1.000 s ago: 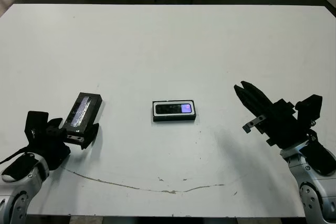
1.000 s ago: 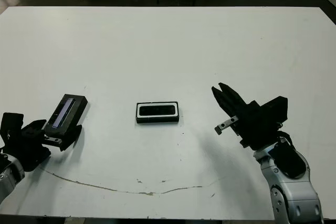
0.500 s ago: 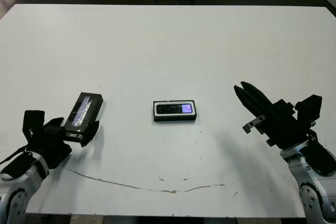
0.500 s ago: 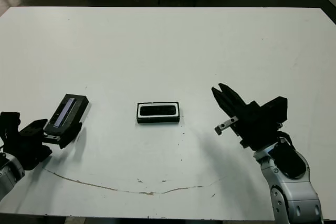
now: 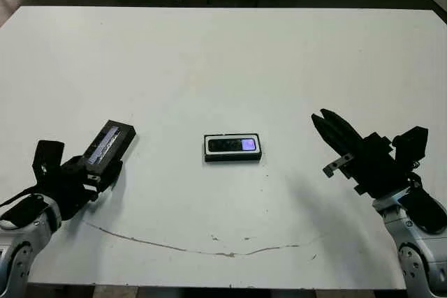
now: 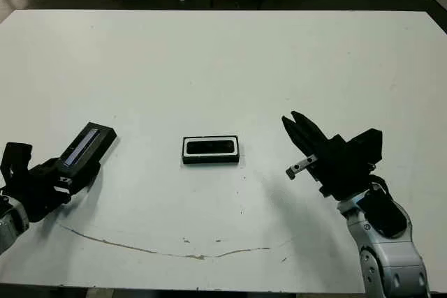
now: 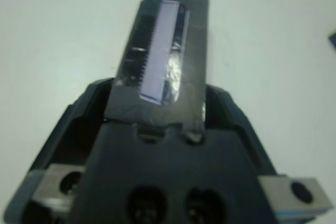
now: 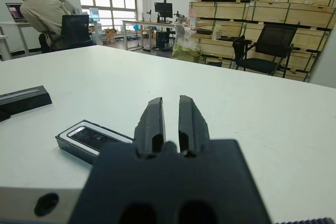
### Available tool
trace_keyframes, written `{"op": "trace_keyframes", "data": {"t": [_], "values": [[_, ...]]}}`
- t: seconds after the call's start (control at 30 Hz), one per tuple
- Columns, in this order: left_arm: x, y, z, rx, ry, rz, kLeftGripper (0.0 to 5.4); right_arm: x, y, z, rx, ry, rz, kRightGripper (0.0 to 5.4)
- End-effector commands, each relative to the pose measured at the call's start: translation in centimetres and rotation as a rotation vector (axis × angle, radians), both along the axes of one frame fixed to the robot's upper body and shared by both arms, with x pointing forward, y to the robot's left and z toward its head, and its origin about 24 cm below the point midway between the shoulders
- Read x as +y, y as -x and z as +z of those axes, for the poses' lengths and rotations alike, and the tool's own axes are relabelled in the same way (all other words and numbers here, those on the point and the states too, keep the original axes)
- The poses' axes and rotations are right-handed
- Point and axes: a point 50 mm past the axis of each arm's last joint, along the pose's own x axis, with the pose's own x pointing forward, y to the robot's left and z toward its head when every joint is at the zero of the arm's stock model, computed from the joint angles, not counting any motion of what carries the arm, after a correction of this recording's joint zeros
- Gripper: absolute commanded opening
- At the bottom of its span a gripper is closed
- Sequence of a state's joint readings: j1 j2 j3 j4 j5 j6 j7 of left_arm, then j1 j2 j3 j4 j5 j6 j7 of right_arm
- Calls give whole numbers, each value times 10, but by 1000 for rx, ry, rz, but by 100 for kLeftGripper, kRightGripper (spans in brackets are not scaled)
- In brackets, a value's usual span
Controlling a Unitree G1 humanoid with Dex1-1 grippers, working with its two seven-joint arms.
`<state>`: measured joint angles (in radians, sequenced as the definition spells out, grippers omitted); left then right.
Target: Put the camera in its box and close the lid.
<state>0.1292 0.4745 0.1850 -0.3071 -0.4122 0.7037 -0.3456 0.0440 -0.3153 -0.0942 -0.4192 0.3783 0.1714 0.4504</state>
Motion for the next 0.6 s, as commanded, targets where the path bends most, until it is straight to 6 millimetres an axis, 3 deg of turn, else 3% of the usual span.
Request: {"op": "trace_keyframes", "data": {"t": [0.03, 0.17, 0.3, 0.6], "values": [[-1, 16, -19, 164, -38, -17, 293, -3, 1, -5, 27, -7, -17, 0], [1, 15, -16, 156, -44, -71, 237, -3, 0, -6, 18, 12, -24, 0], [4, 11, -13, 112, -34, -91, 237, -4, 1, -5, 26, 8, -20, 0], [-3, 12, 18, -13, -11, -45, 235, -3, 1, -5, 24, -1, -11, 0]]}}
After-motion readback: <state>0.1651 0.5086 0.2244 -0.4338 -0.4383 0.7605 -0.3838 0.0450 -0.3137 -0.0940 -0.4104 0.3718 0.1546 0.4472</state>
